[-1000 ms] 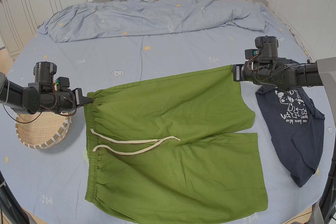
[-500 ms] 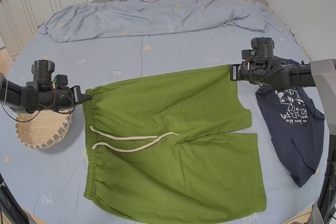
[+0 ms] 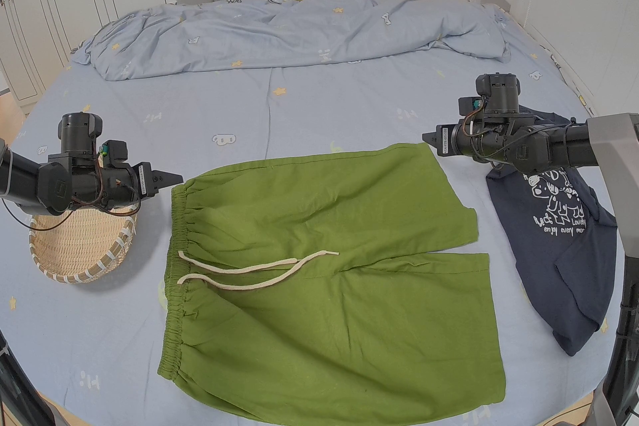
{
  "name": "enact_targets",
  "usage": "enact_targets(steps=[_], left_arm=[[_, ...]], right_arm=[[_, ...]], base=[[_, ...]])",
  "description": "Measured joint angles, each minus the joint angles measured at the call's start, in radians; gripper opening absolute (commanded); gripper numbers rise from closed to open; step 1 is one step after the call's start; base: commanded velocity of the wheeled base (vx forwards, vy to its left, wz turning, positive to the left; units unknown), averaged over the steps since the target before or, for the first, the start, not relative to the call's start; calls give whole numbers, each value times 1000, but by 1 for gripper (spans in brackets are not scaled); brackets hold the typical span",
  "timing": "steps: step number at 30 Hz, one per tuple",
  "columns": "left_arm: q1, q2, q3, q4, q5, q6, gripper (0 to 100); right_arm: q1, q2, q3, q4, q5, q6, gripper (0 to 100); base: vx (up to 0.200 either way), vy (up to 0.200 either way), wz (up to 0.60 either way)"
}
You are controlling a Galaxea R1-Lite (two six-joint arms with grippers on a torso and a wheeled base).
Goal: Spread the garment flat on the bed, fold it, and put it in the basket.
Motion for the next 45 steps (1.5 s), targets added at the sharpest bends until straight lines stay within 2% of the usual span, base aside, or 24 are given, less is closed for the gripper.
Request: enact_targets(steps=[6,10,15,19,25,29,35,39,45], left_arm=[[-37,-9,1,-19,85,31,100],[-65,-51,23,-26,105,22,100],[-88,-136,83,-23,109,2,100],[-92,-214,159,-5,107,-8,100],[-80,-308,356,16,49,-17,100],[-59,-377,556,25,-32,-23,100],[-27,-463,777,31,-89,-22,100],[-2,-507,881,32,-110,-21,100],[16,-507,941,29,-122,-16,100]], right_arm=[[-2,-9,5,4,-6,8,100],[-3,-48,43,6,-36,34,100],[-6,-142,167,24,-48,83,100],[-4,-246,333,41,-41,145,100],[4,-420,607,56,8,214,100],[9,-553,775,63,37,248,100],[15,-730,971,67,58,290,100],[21,-820,1051,69,73,321,100],[27,-876,1080,68,81,331,100]], base=[[0,0,0],[0,0,0],[0,0,0],[0,0,0],[0,0,0],[0,0,0],[0,0,0],[0,0,0],[0,0,0]])
